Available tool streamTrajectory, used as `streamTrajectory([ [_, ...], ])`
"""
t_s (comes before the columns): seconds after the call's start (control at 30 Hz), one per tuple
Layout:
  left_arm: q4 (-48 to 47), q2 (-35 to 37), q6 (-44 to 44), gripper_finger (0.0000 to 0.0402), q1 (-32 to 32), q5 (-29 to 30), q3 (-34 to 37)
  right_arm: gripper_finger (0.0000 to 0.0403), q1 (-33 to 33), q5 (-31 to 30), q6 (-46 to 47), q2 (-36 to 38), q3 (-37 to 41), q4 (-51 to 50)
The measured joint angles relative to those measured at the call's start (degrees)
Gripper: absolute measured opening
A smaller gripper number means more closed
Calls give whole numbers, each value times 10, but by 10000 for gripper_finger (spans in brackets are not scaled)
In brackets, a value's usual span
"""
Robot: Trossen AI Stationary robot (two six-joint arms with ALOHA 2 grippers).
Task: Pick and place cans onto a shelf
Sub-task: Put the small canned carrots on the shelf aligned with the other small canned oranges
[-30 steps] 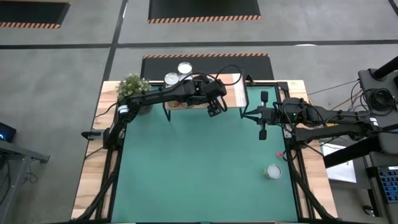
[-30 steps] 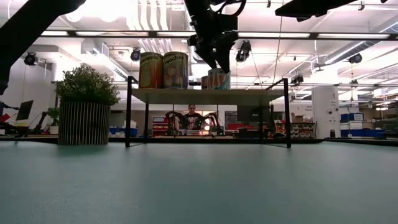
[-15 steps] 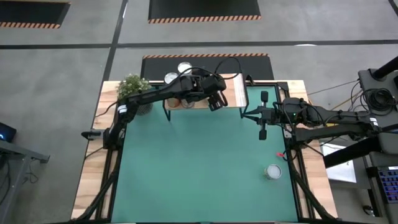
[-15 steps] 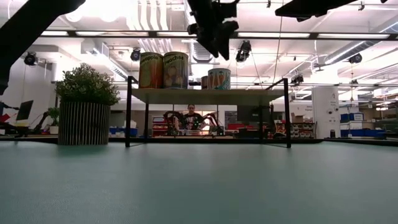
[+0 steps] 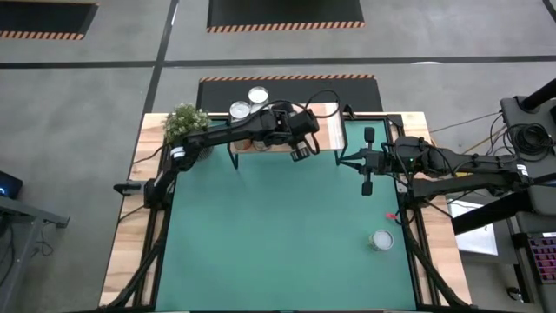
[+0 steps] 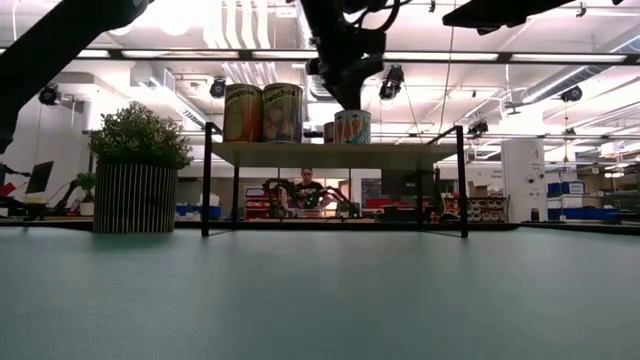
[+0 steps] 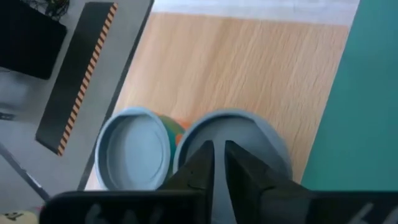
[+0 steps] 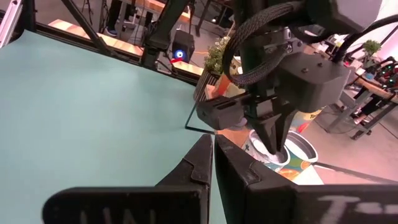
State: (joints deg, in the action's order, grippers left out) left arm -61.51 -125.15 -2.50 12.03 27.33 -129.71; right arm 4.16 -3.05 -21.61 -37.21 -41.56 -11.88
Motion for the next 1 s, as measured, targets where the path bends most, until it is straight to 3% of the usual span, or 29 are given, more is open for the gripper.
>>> streamTrajectory([
  [1.0,-65,2,31,1,-4,15,-11,9,0,0,-1,0,0,-2],
])
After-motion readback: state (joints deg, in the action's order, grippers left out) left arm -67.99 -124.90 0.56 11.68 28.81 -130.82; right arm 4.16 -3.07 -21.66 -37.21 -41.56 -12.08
